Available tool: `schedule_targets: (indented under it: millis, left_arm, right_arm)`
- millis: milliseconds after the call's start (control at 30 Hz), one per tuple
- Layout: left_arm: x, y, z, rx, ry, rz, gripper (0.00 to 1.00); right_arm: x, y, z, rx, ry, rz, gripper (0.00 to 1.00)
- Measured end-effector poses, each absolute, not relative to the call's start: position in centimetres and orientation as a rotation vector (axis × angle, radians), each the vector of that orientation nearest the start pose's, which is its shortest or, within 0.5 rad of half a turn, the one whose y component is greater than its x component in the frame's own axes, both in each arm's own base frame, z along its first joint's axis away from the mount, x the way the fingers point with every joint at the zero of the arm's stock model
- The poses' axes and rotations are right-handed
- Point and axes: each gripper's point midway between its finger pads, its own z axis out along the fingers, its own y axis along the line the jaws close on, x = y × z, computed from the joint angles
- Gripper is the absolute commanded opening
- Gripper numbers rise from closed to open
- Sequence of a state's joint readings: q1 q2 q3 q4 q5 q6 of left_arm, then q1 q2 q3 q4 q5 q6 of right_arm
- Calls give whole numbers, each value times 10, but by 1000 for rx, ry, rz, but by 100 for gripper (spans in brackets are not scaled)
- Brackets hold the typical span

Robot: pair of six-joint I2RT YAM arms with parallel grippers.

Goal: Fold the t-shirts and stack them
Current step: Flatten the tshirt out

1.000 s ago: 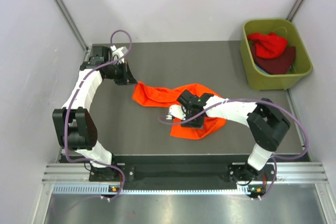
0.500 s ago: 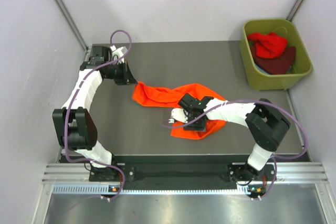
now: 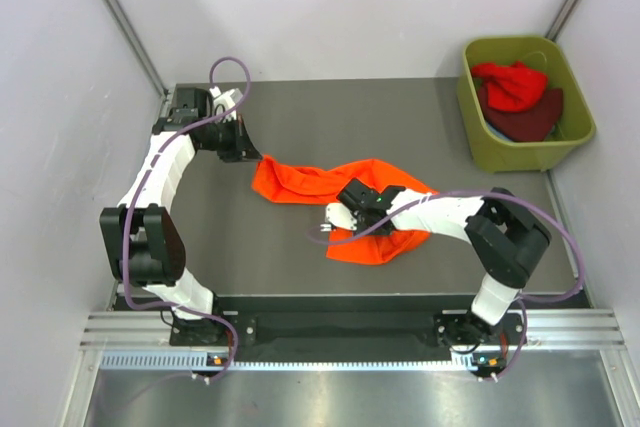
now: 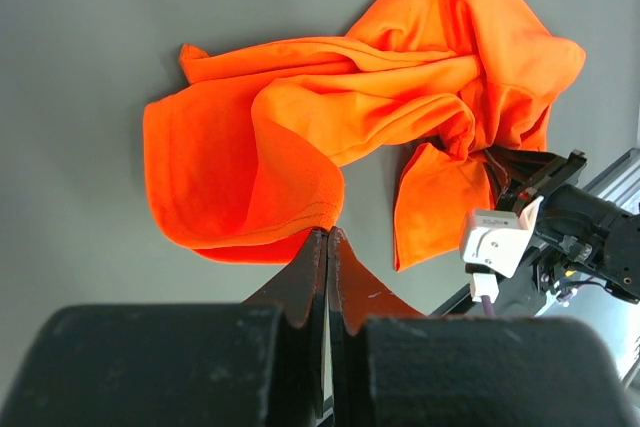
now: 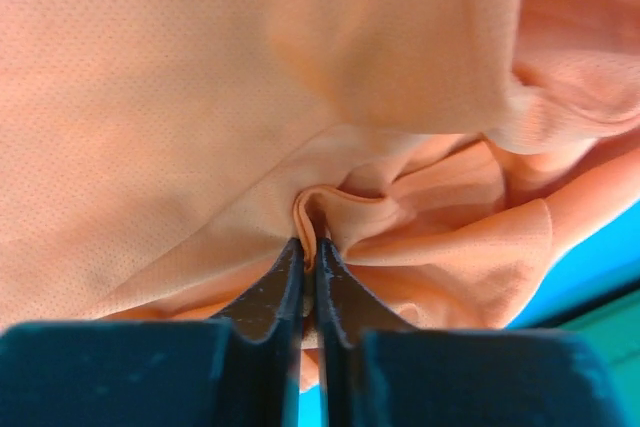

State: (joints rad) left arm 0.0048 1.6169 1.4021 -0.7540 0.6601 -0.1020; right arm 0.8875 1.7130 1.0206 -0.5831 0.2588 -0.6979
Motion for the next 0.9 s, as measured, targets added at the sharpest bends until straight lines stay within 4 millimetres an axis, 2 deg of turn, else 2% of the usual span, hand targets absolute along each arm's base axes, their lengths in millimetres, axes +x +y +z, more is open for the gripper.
schedule_targets:
  millis: [167,300,333,400,467,633,767,900]
  left_arm:
    - [370,-109,187,129,2451,-872,0]
    - [370,-109,186,134,2451,-865,0]
    - [370,-108,186,139,2450,-860,0]
    - [371,-107,188,150,2445,-853,0]
    - [374,-107,193,161,2432,-847,0]
    - [391,-105,214,207,2371,-808,0]
    - [402,-103,238,276,2297,-759,0]
    - [406,-99,254,344,2236,-697,0]
  right_arm:
    - [269,207,37,-1933,1983,-377,0]
    - [292,217,61,-1866,1939,-422,0]
    - [304,224,75,-1824,1918,-429,0]
    - [316,227,92,-1785,1912,-434,0]
    - [335,229,120,-1707,1908,-437,0]
    - [379,218,187,-1485,1903,-464,0]
    - [384,196,231,-1370,1909,-502,0]
    - [375,175,283,-1233,1886,-509,0]
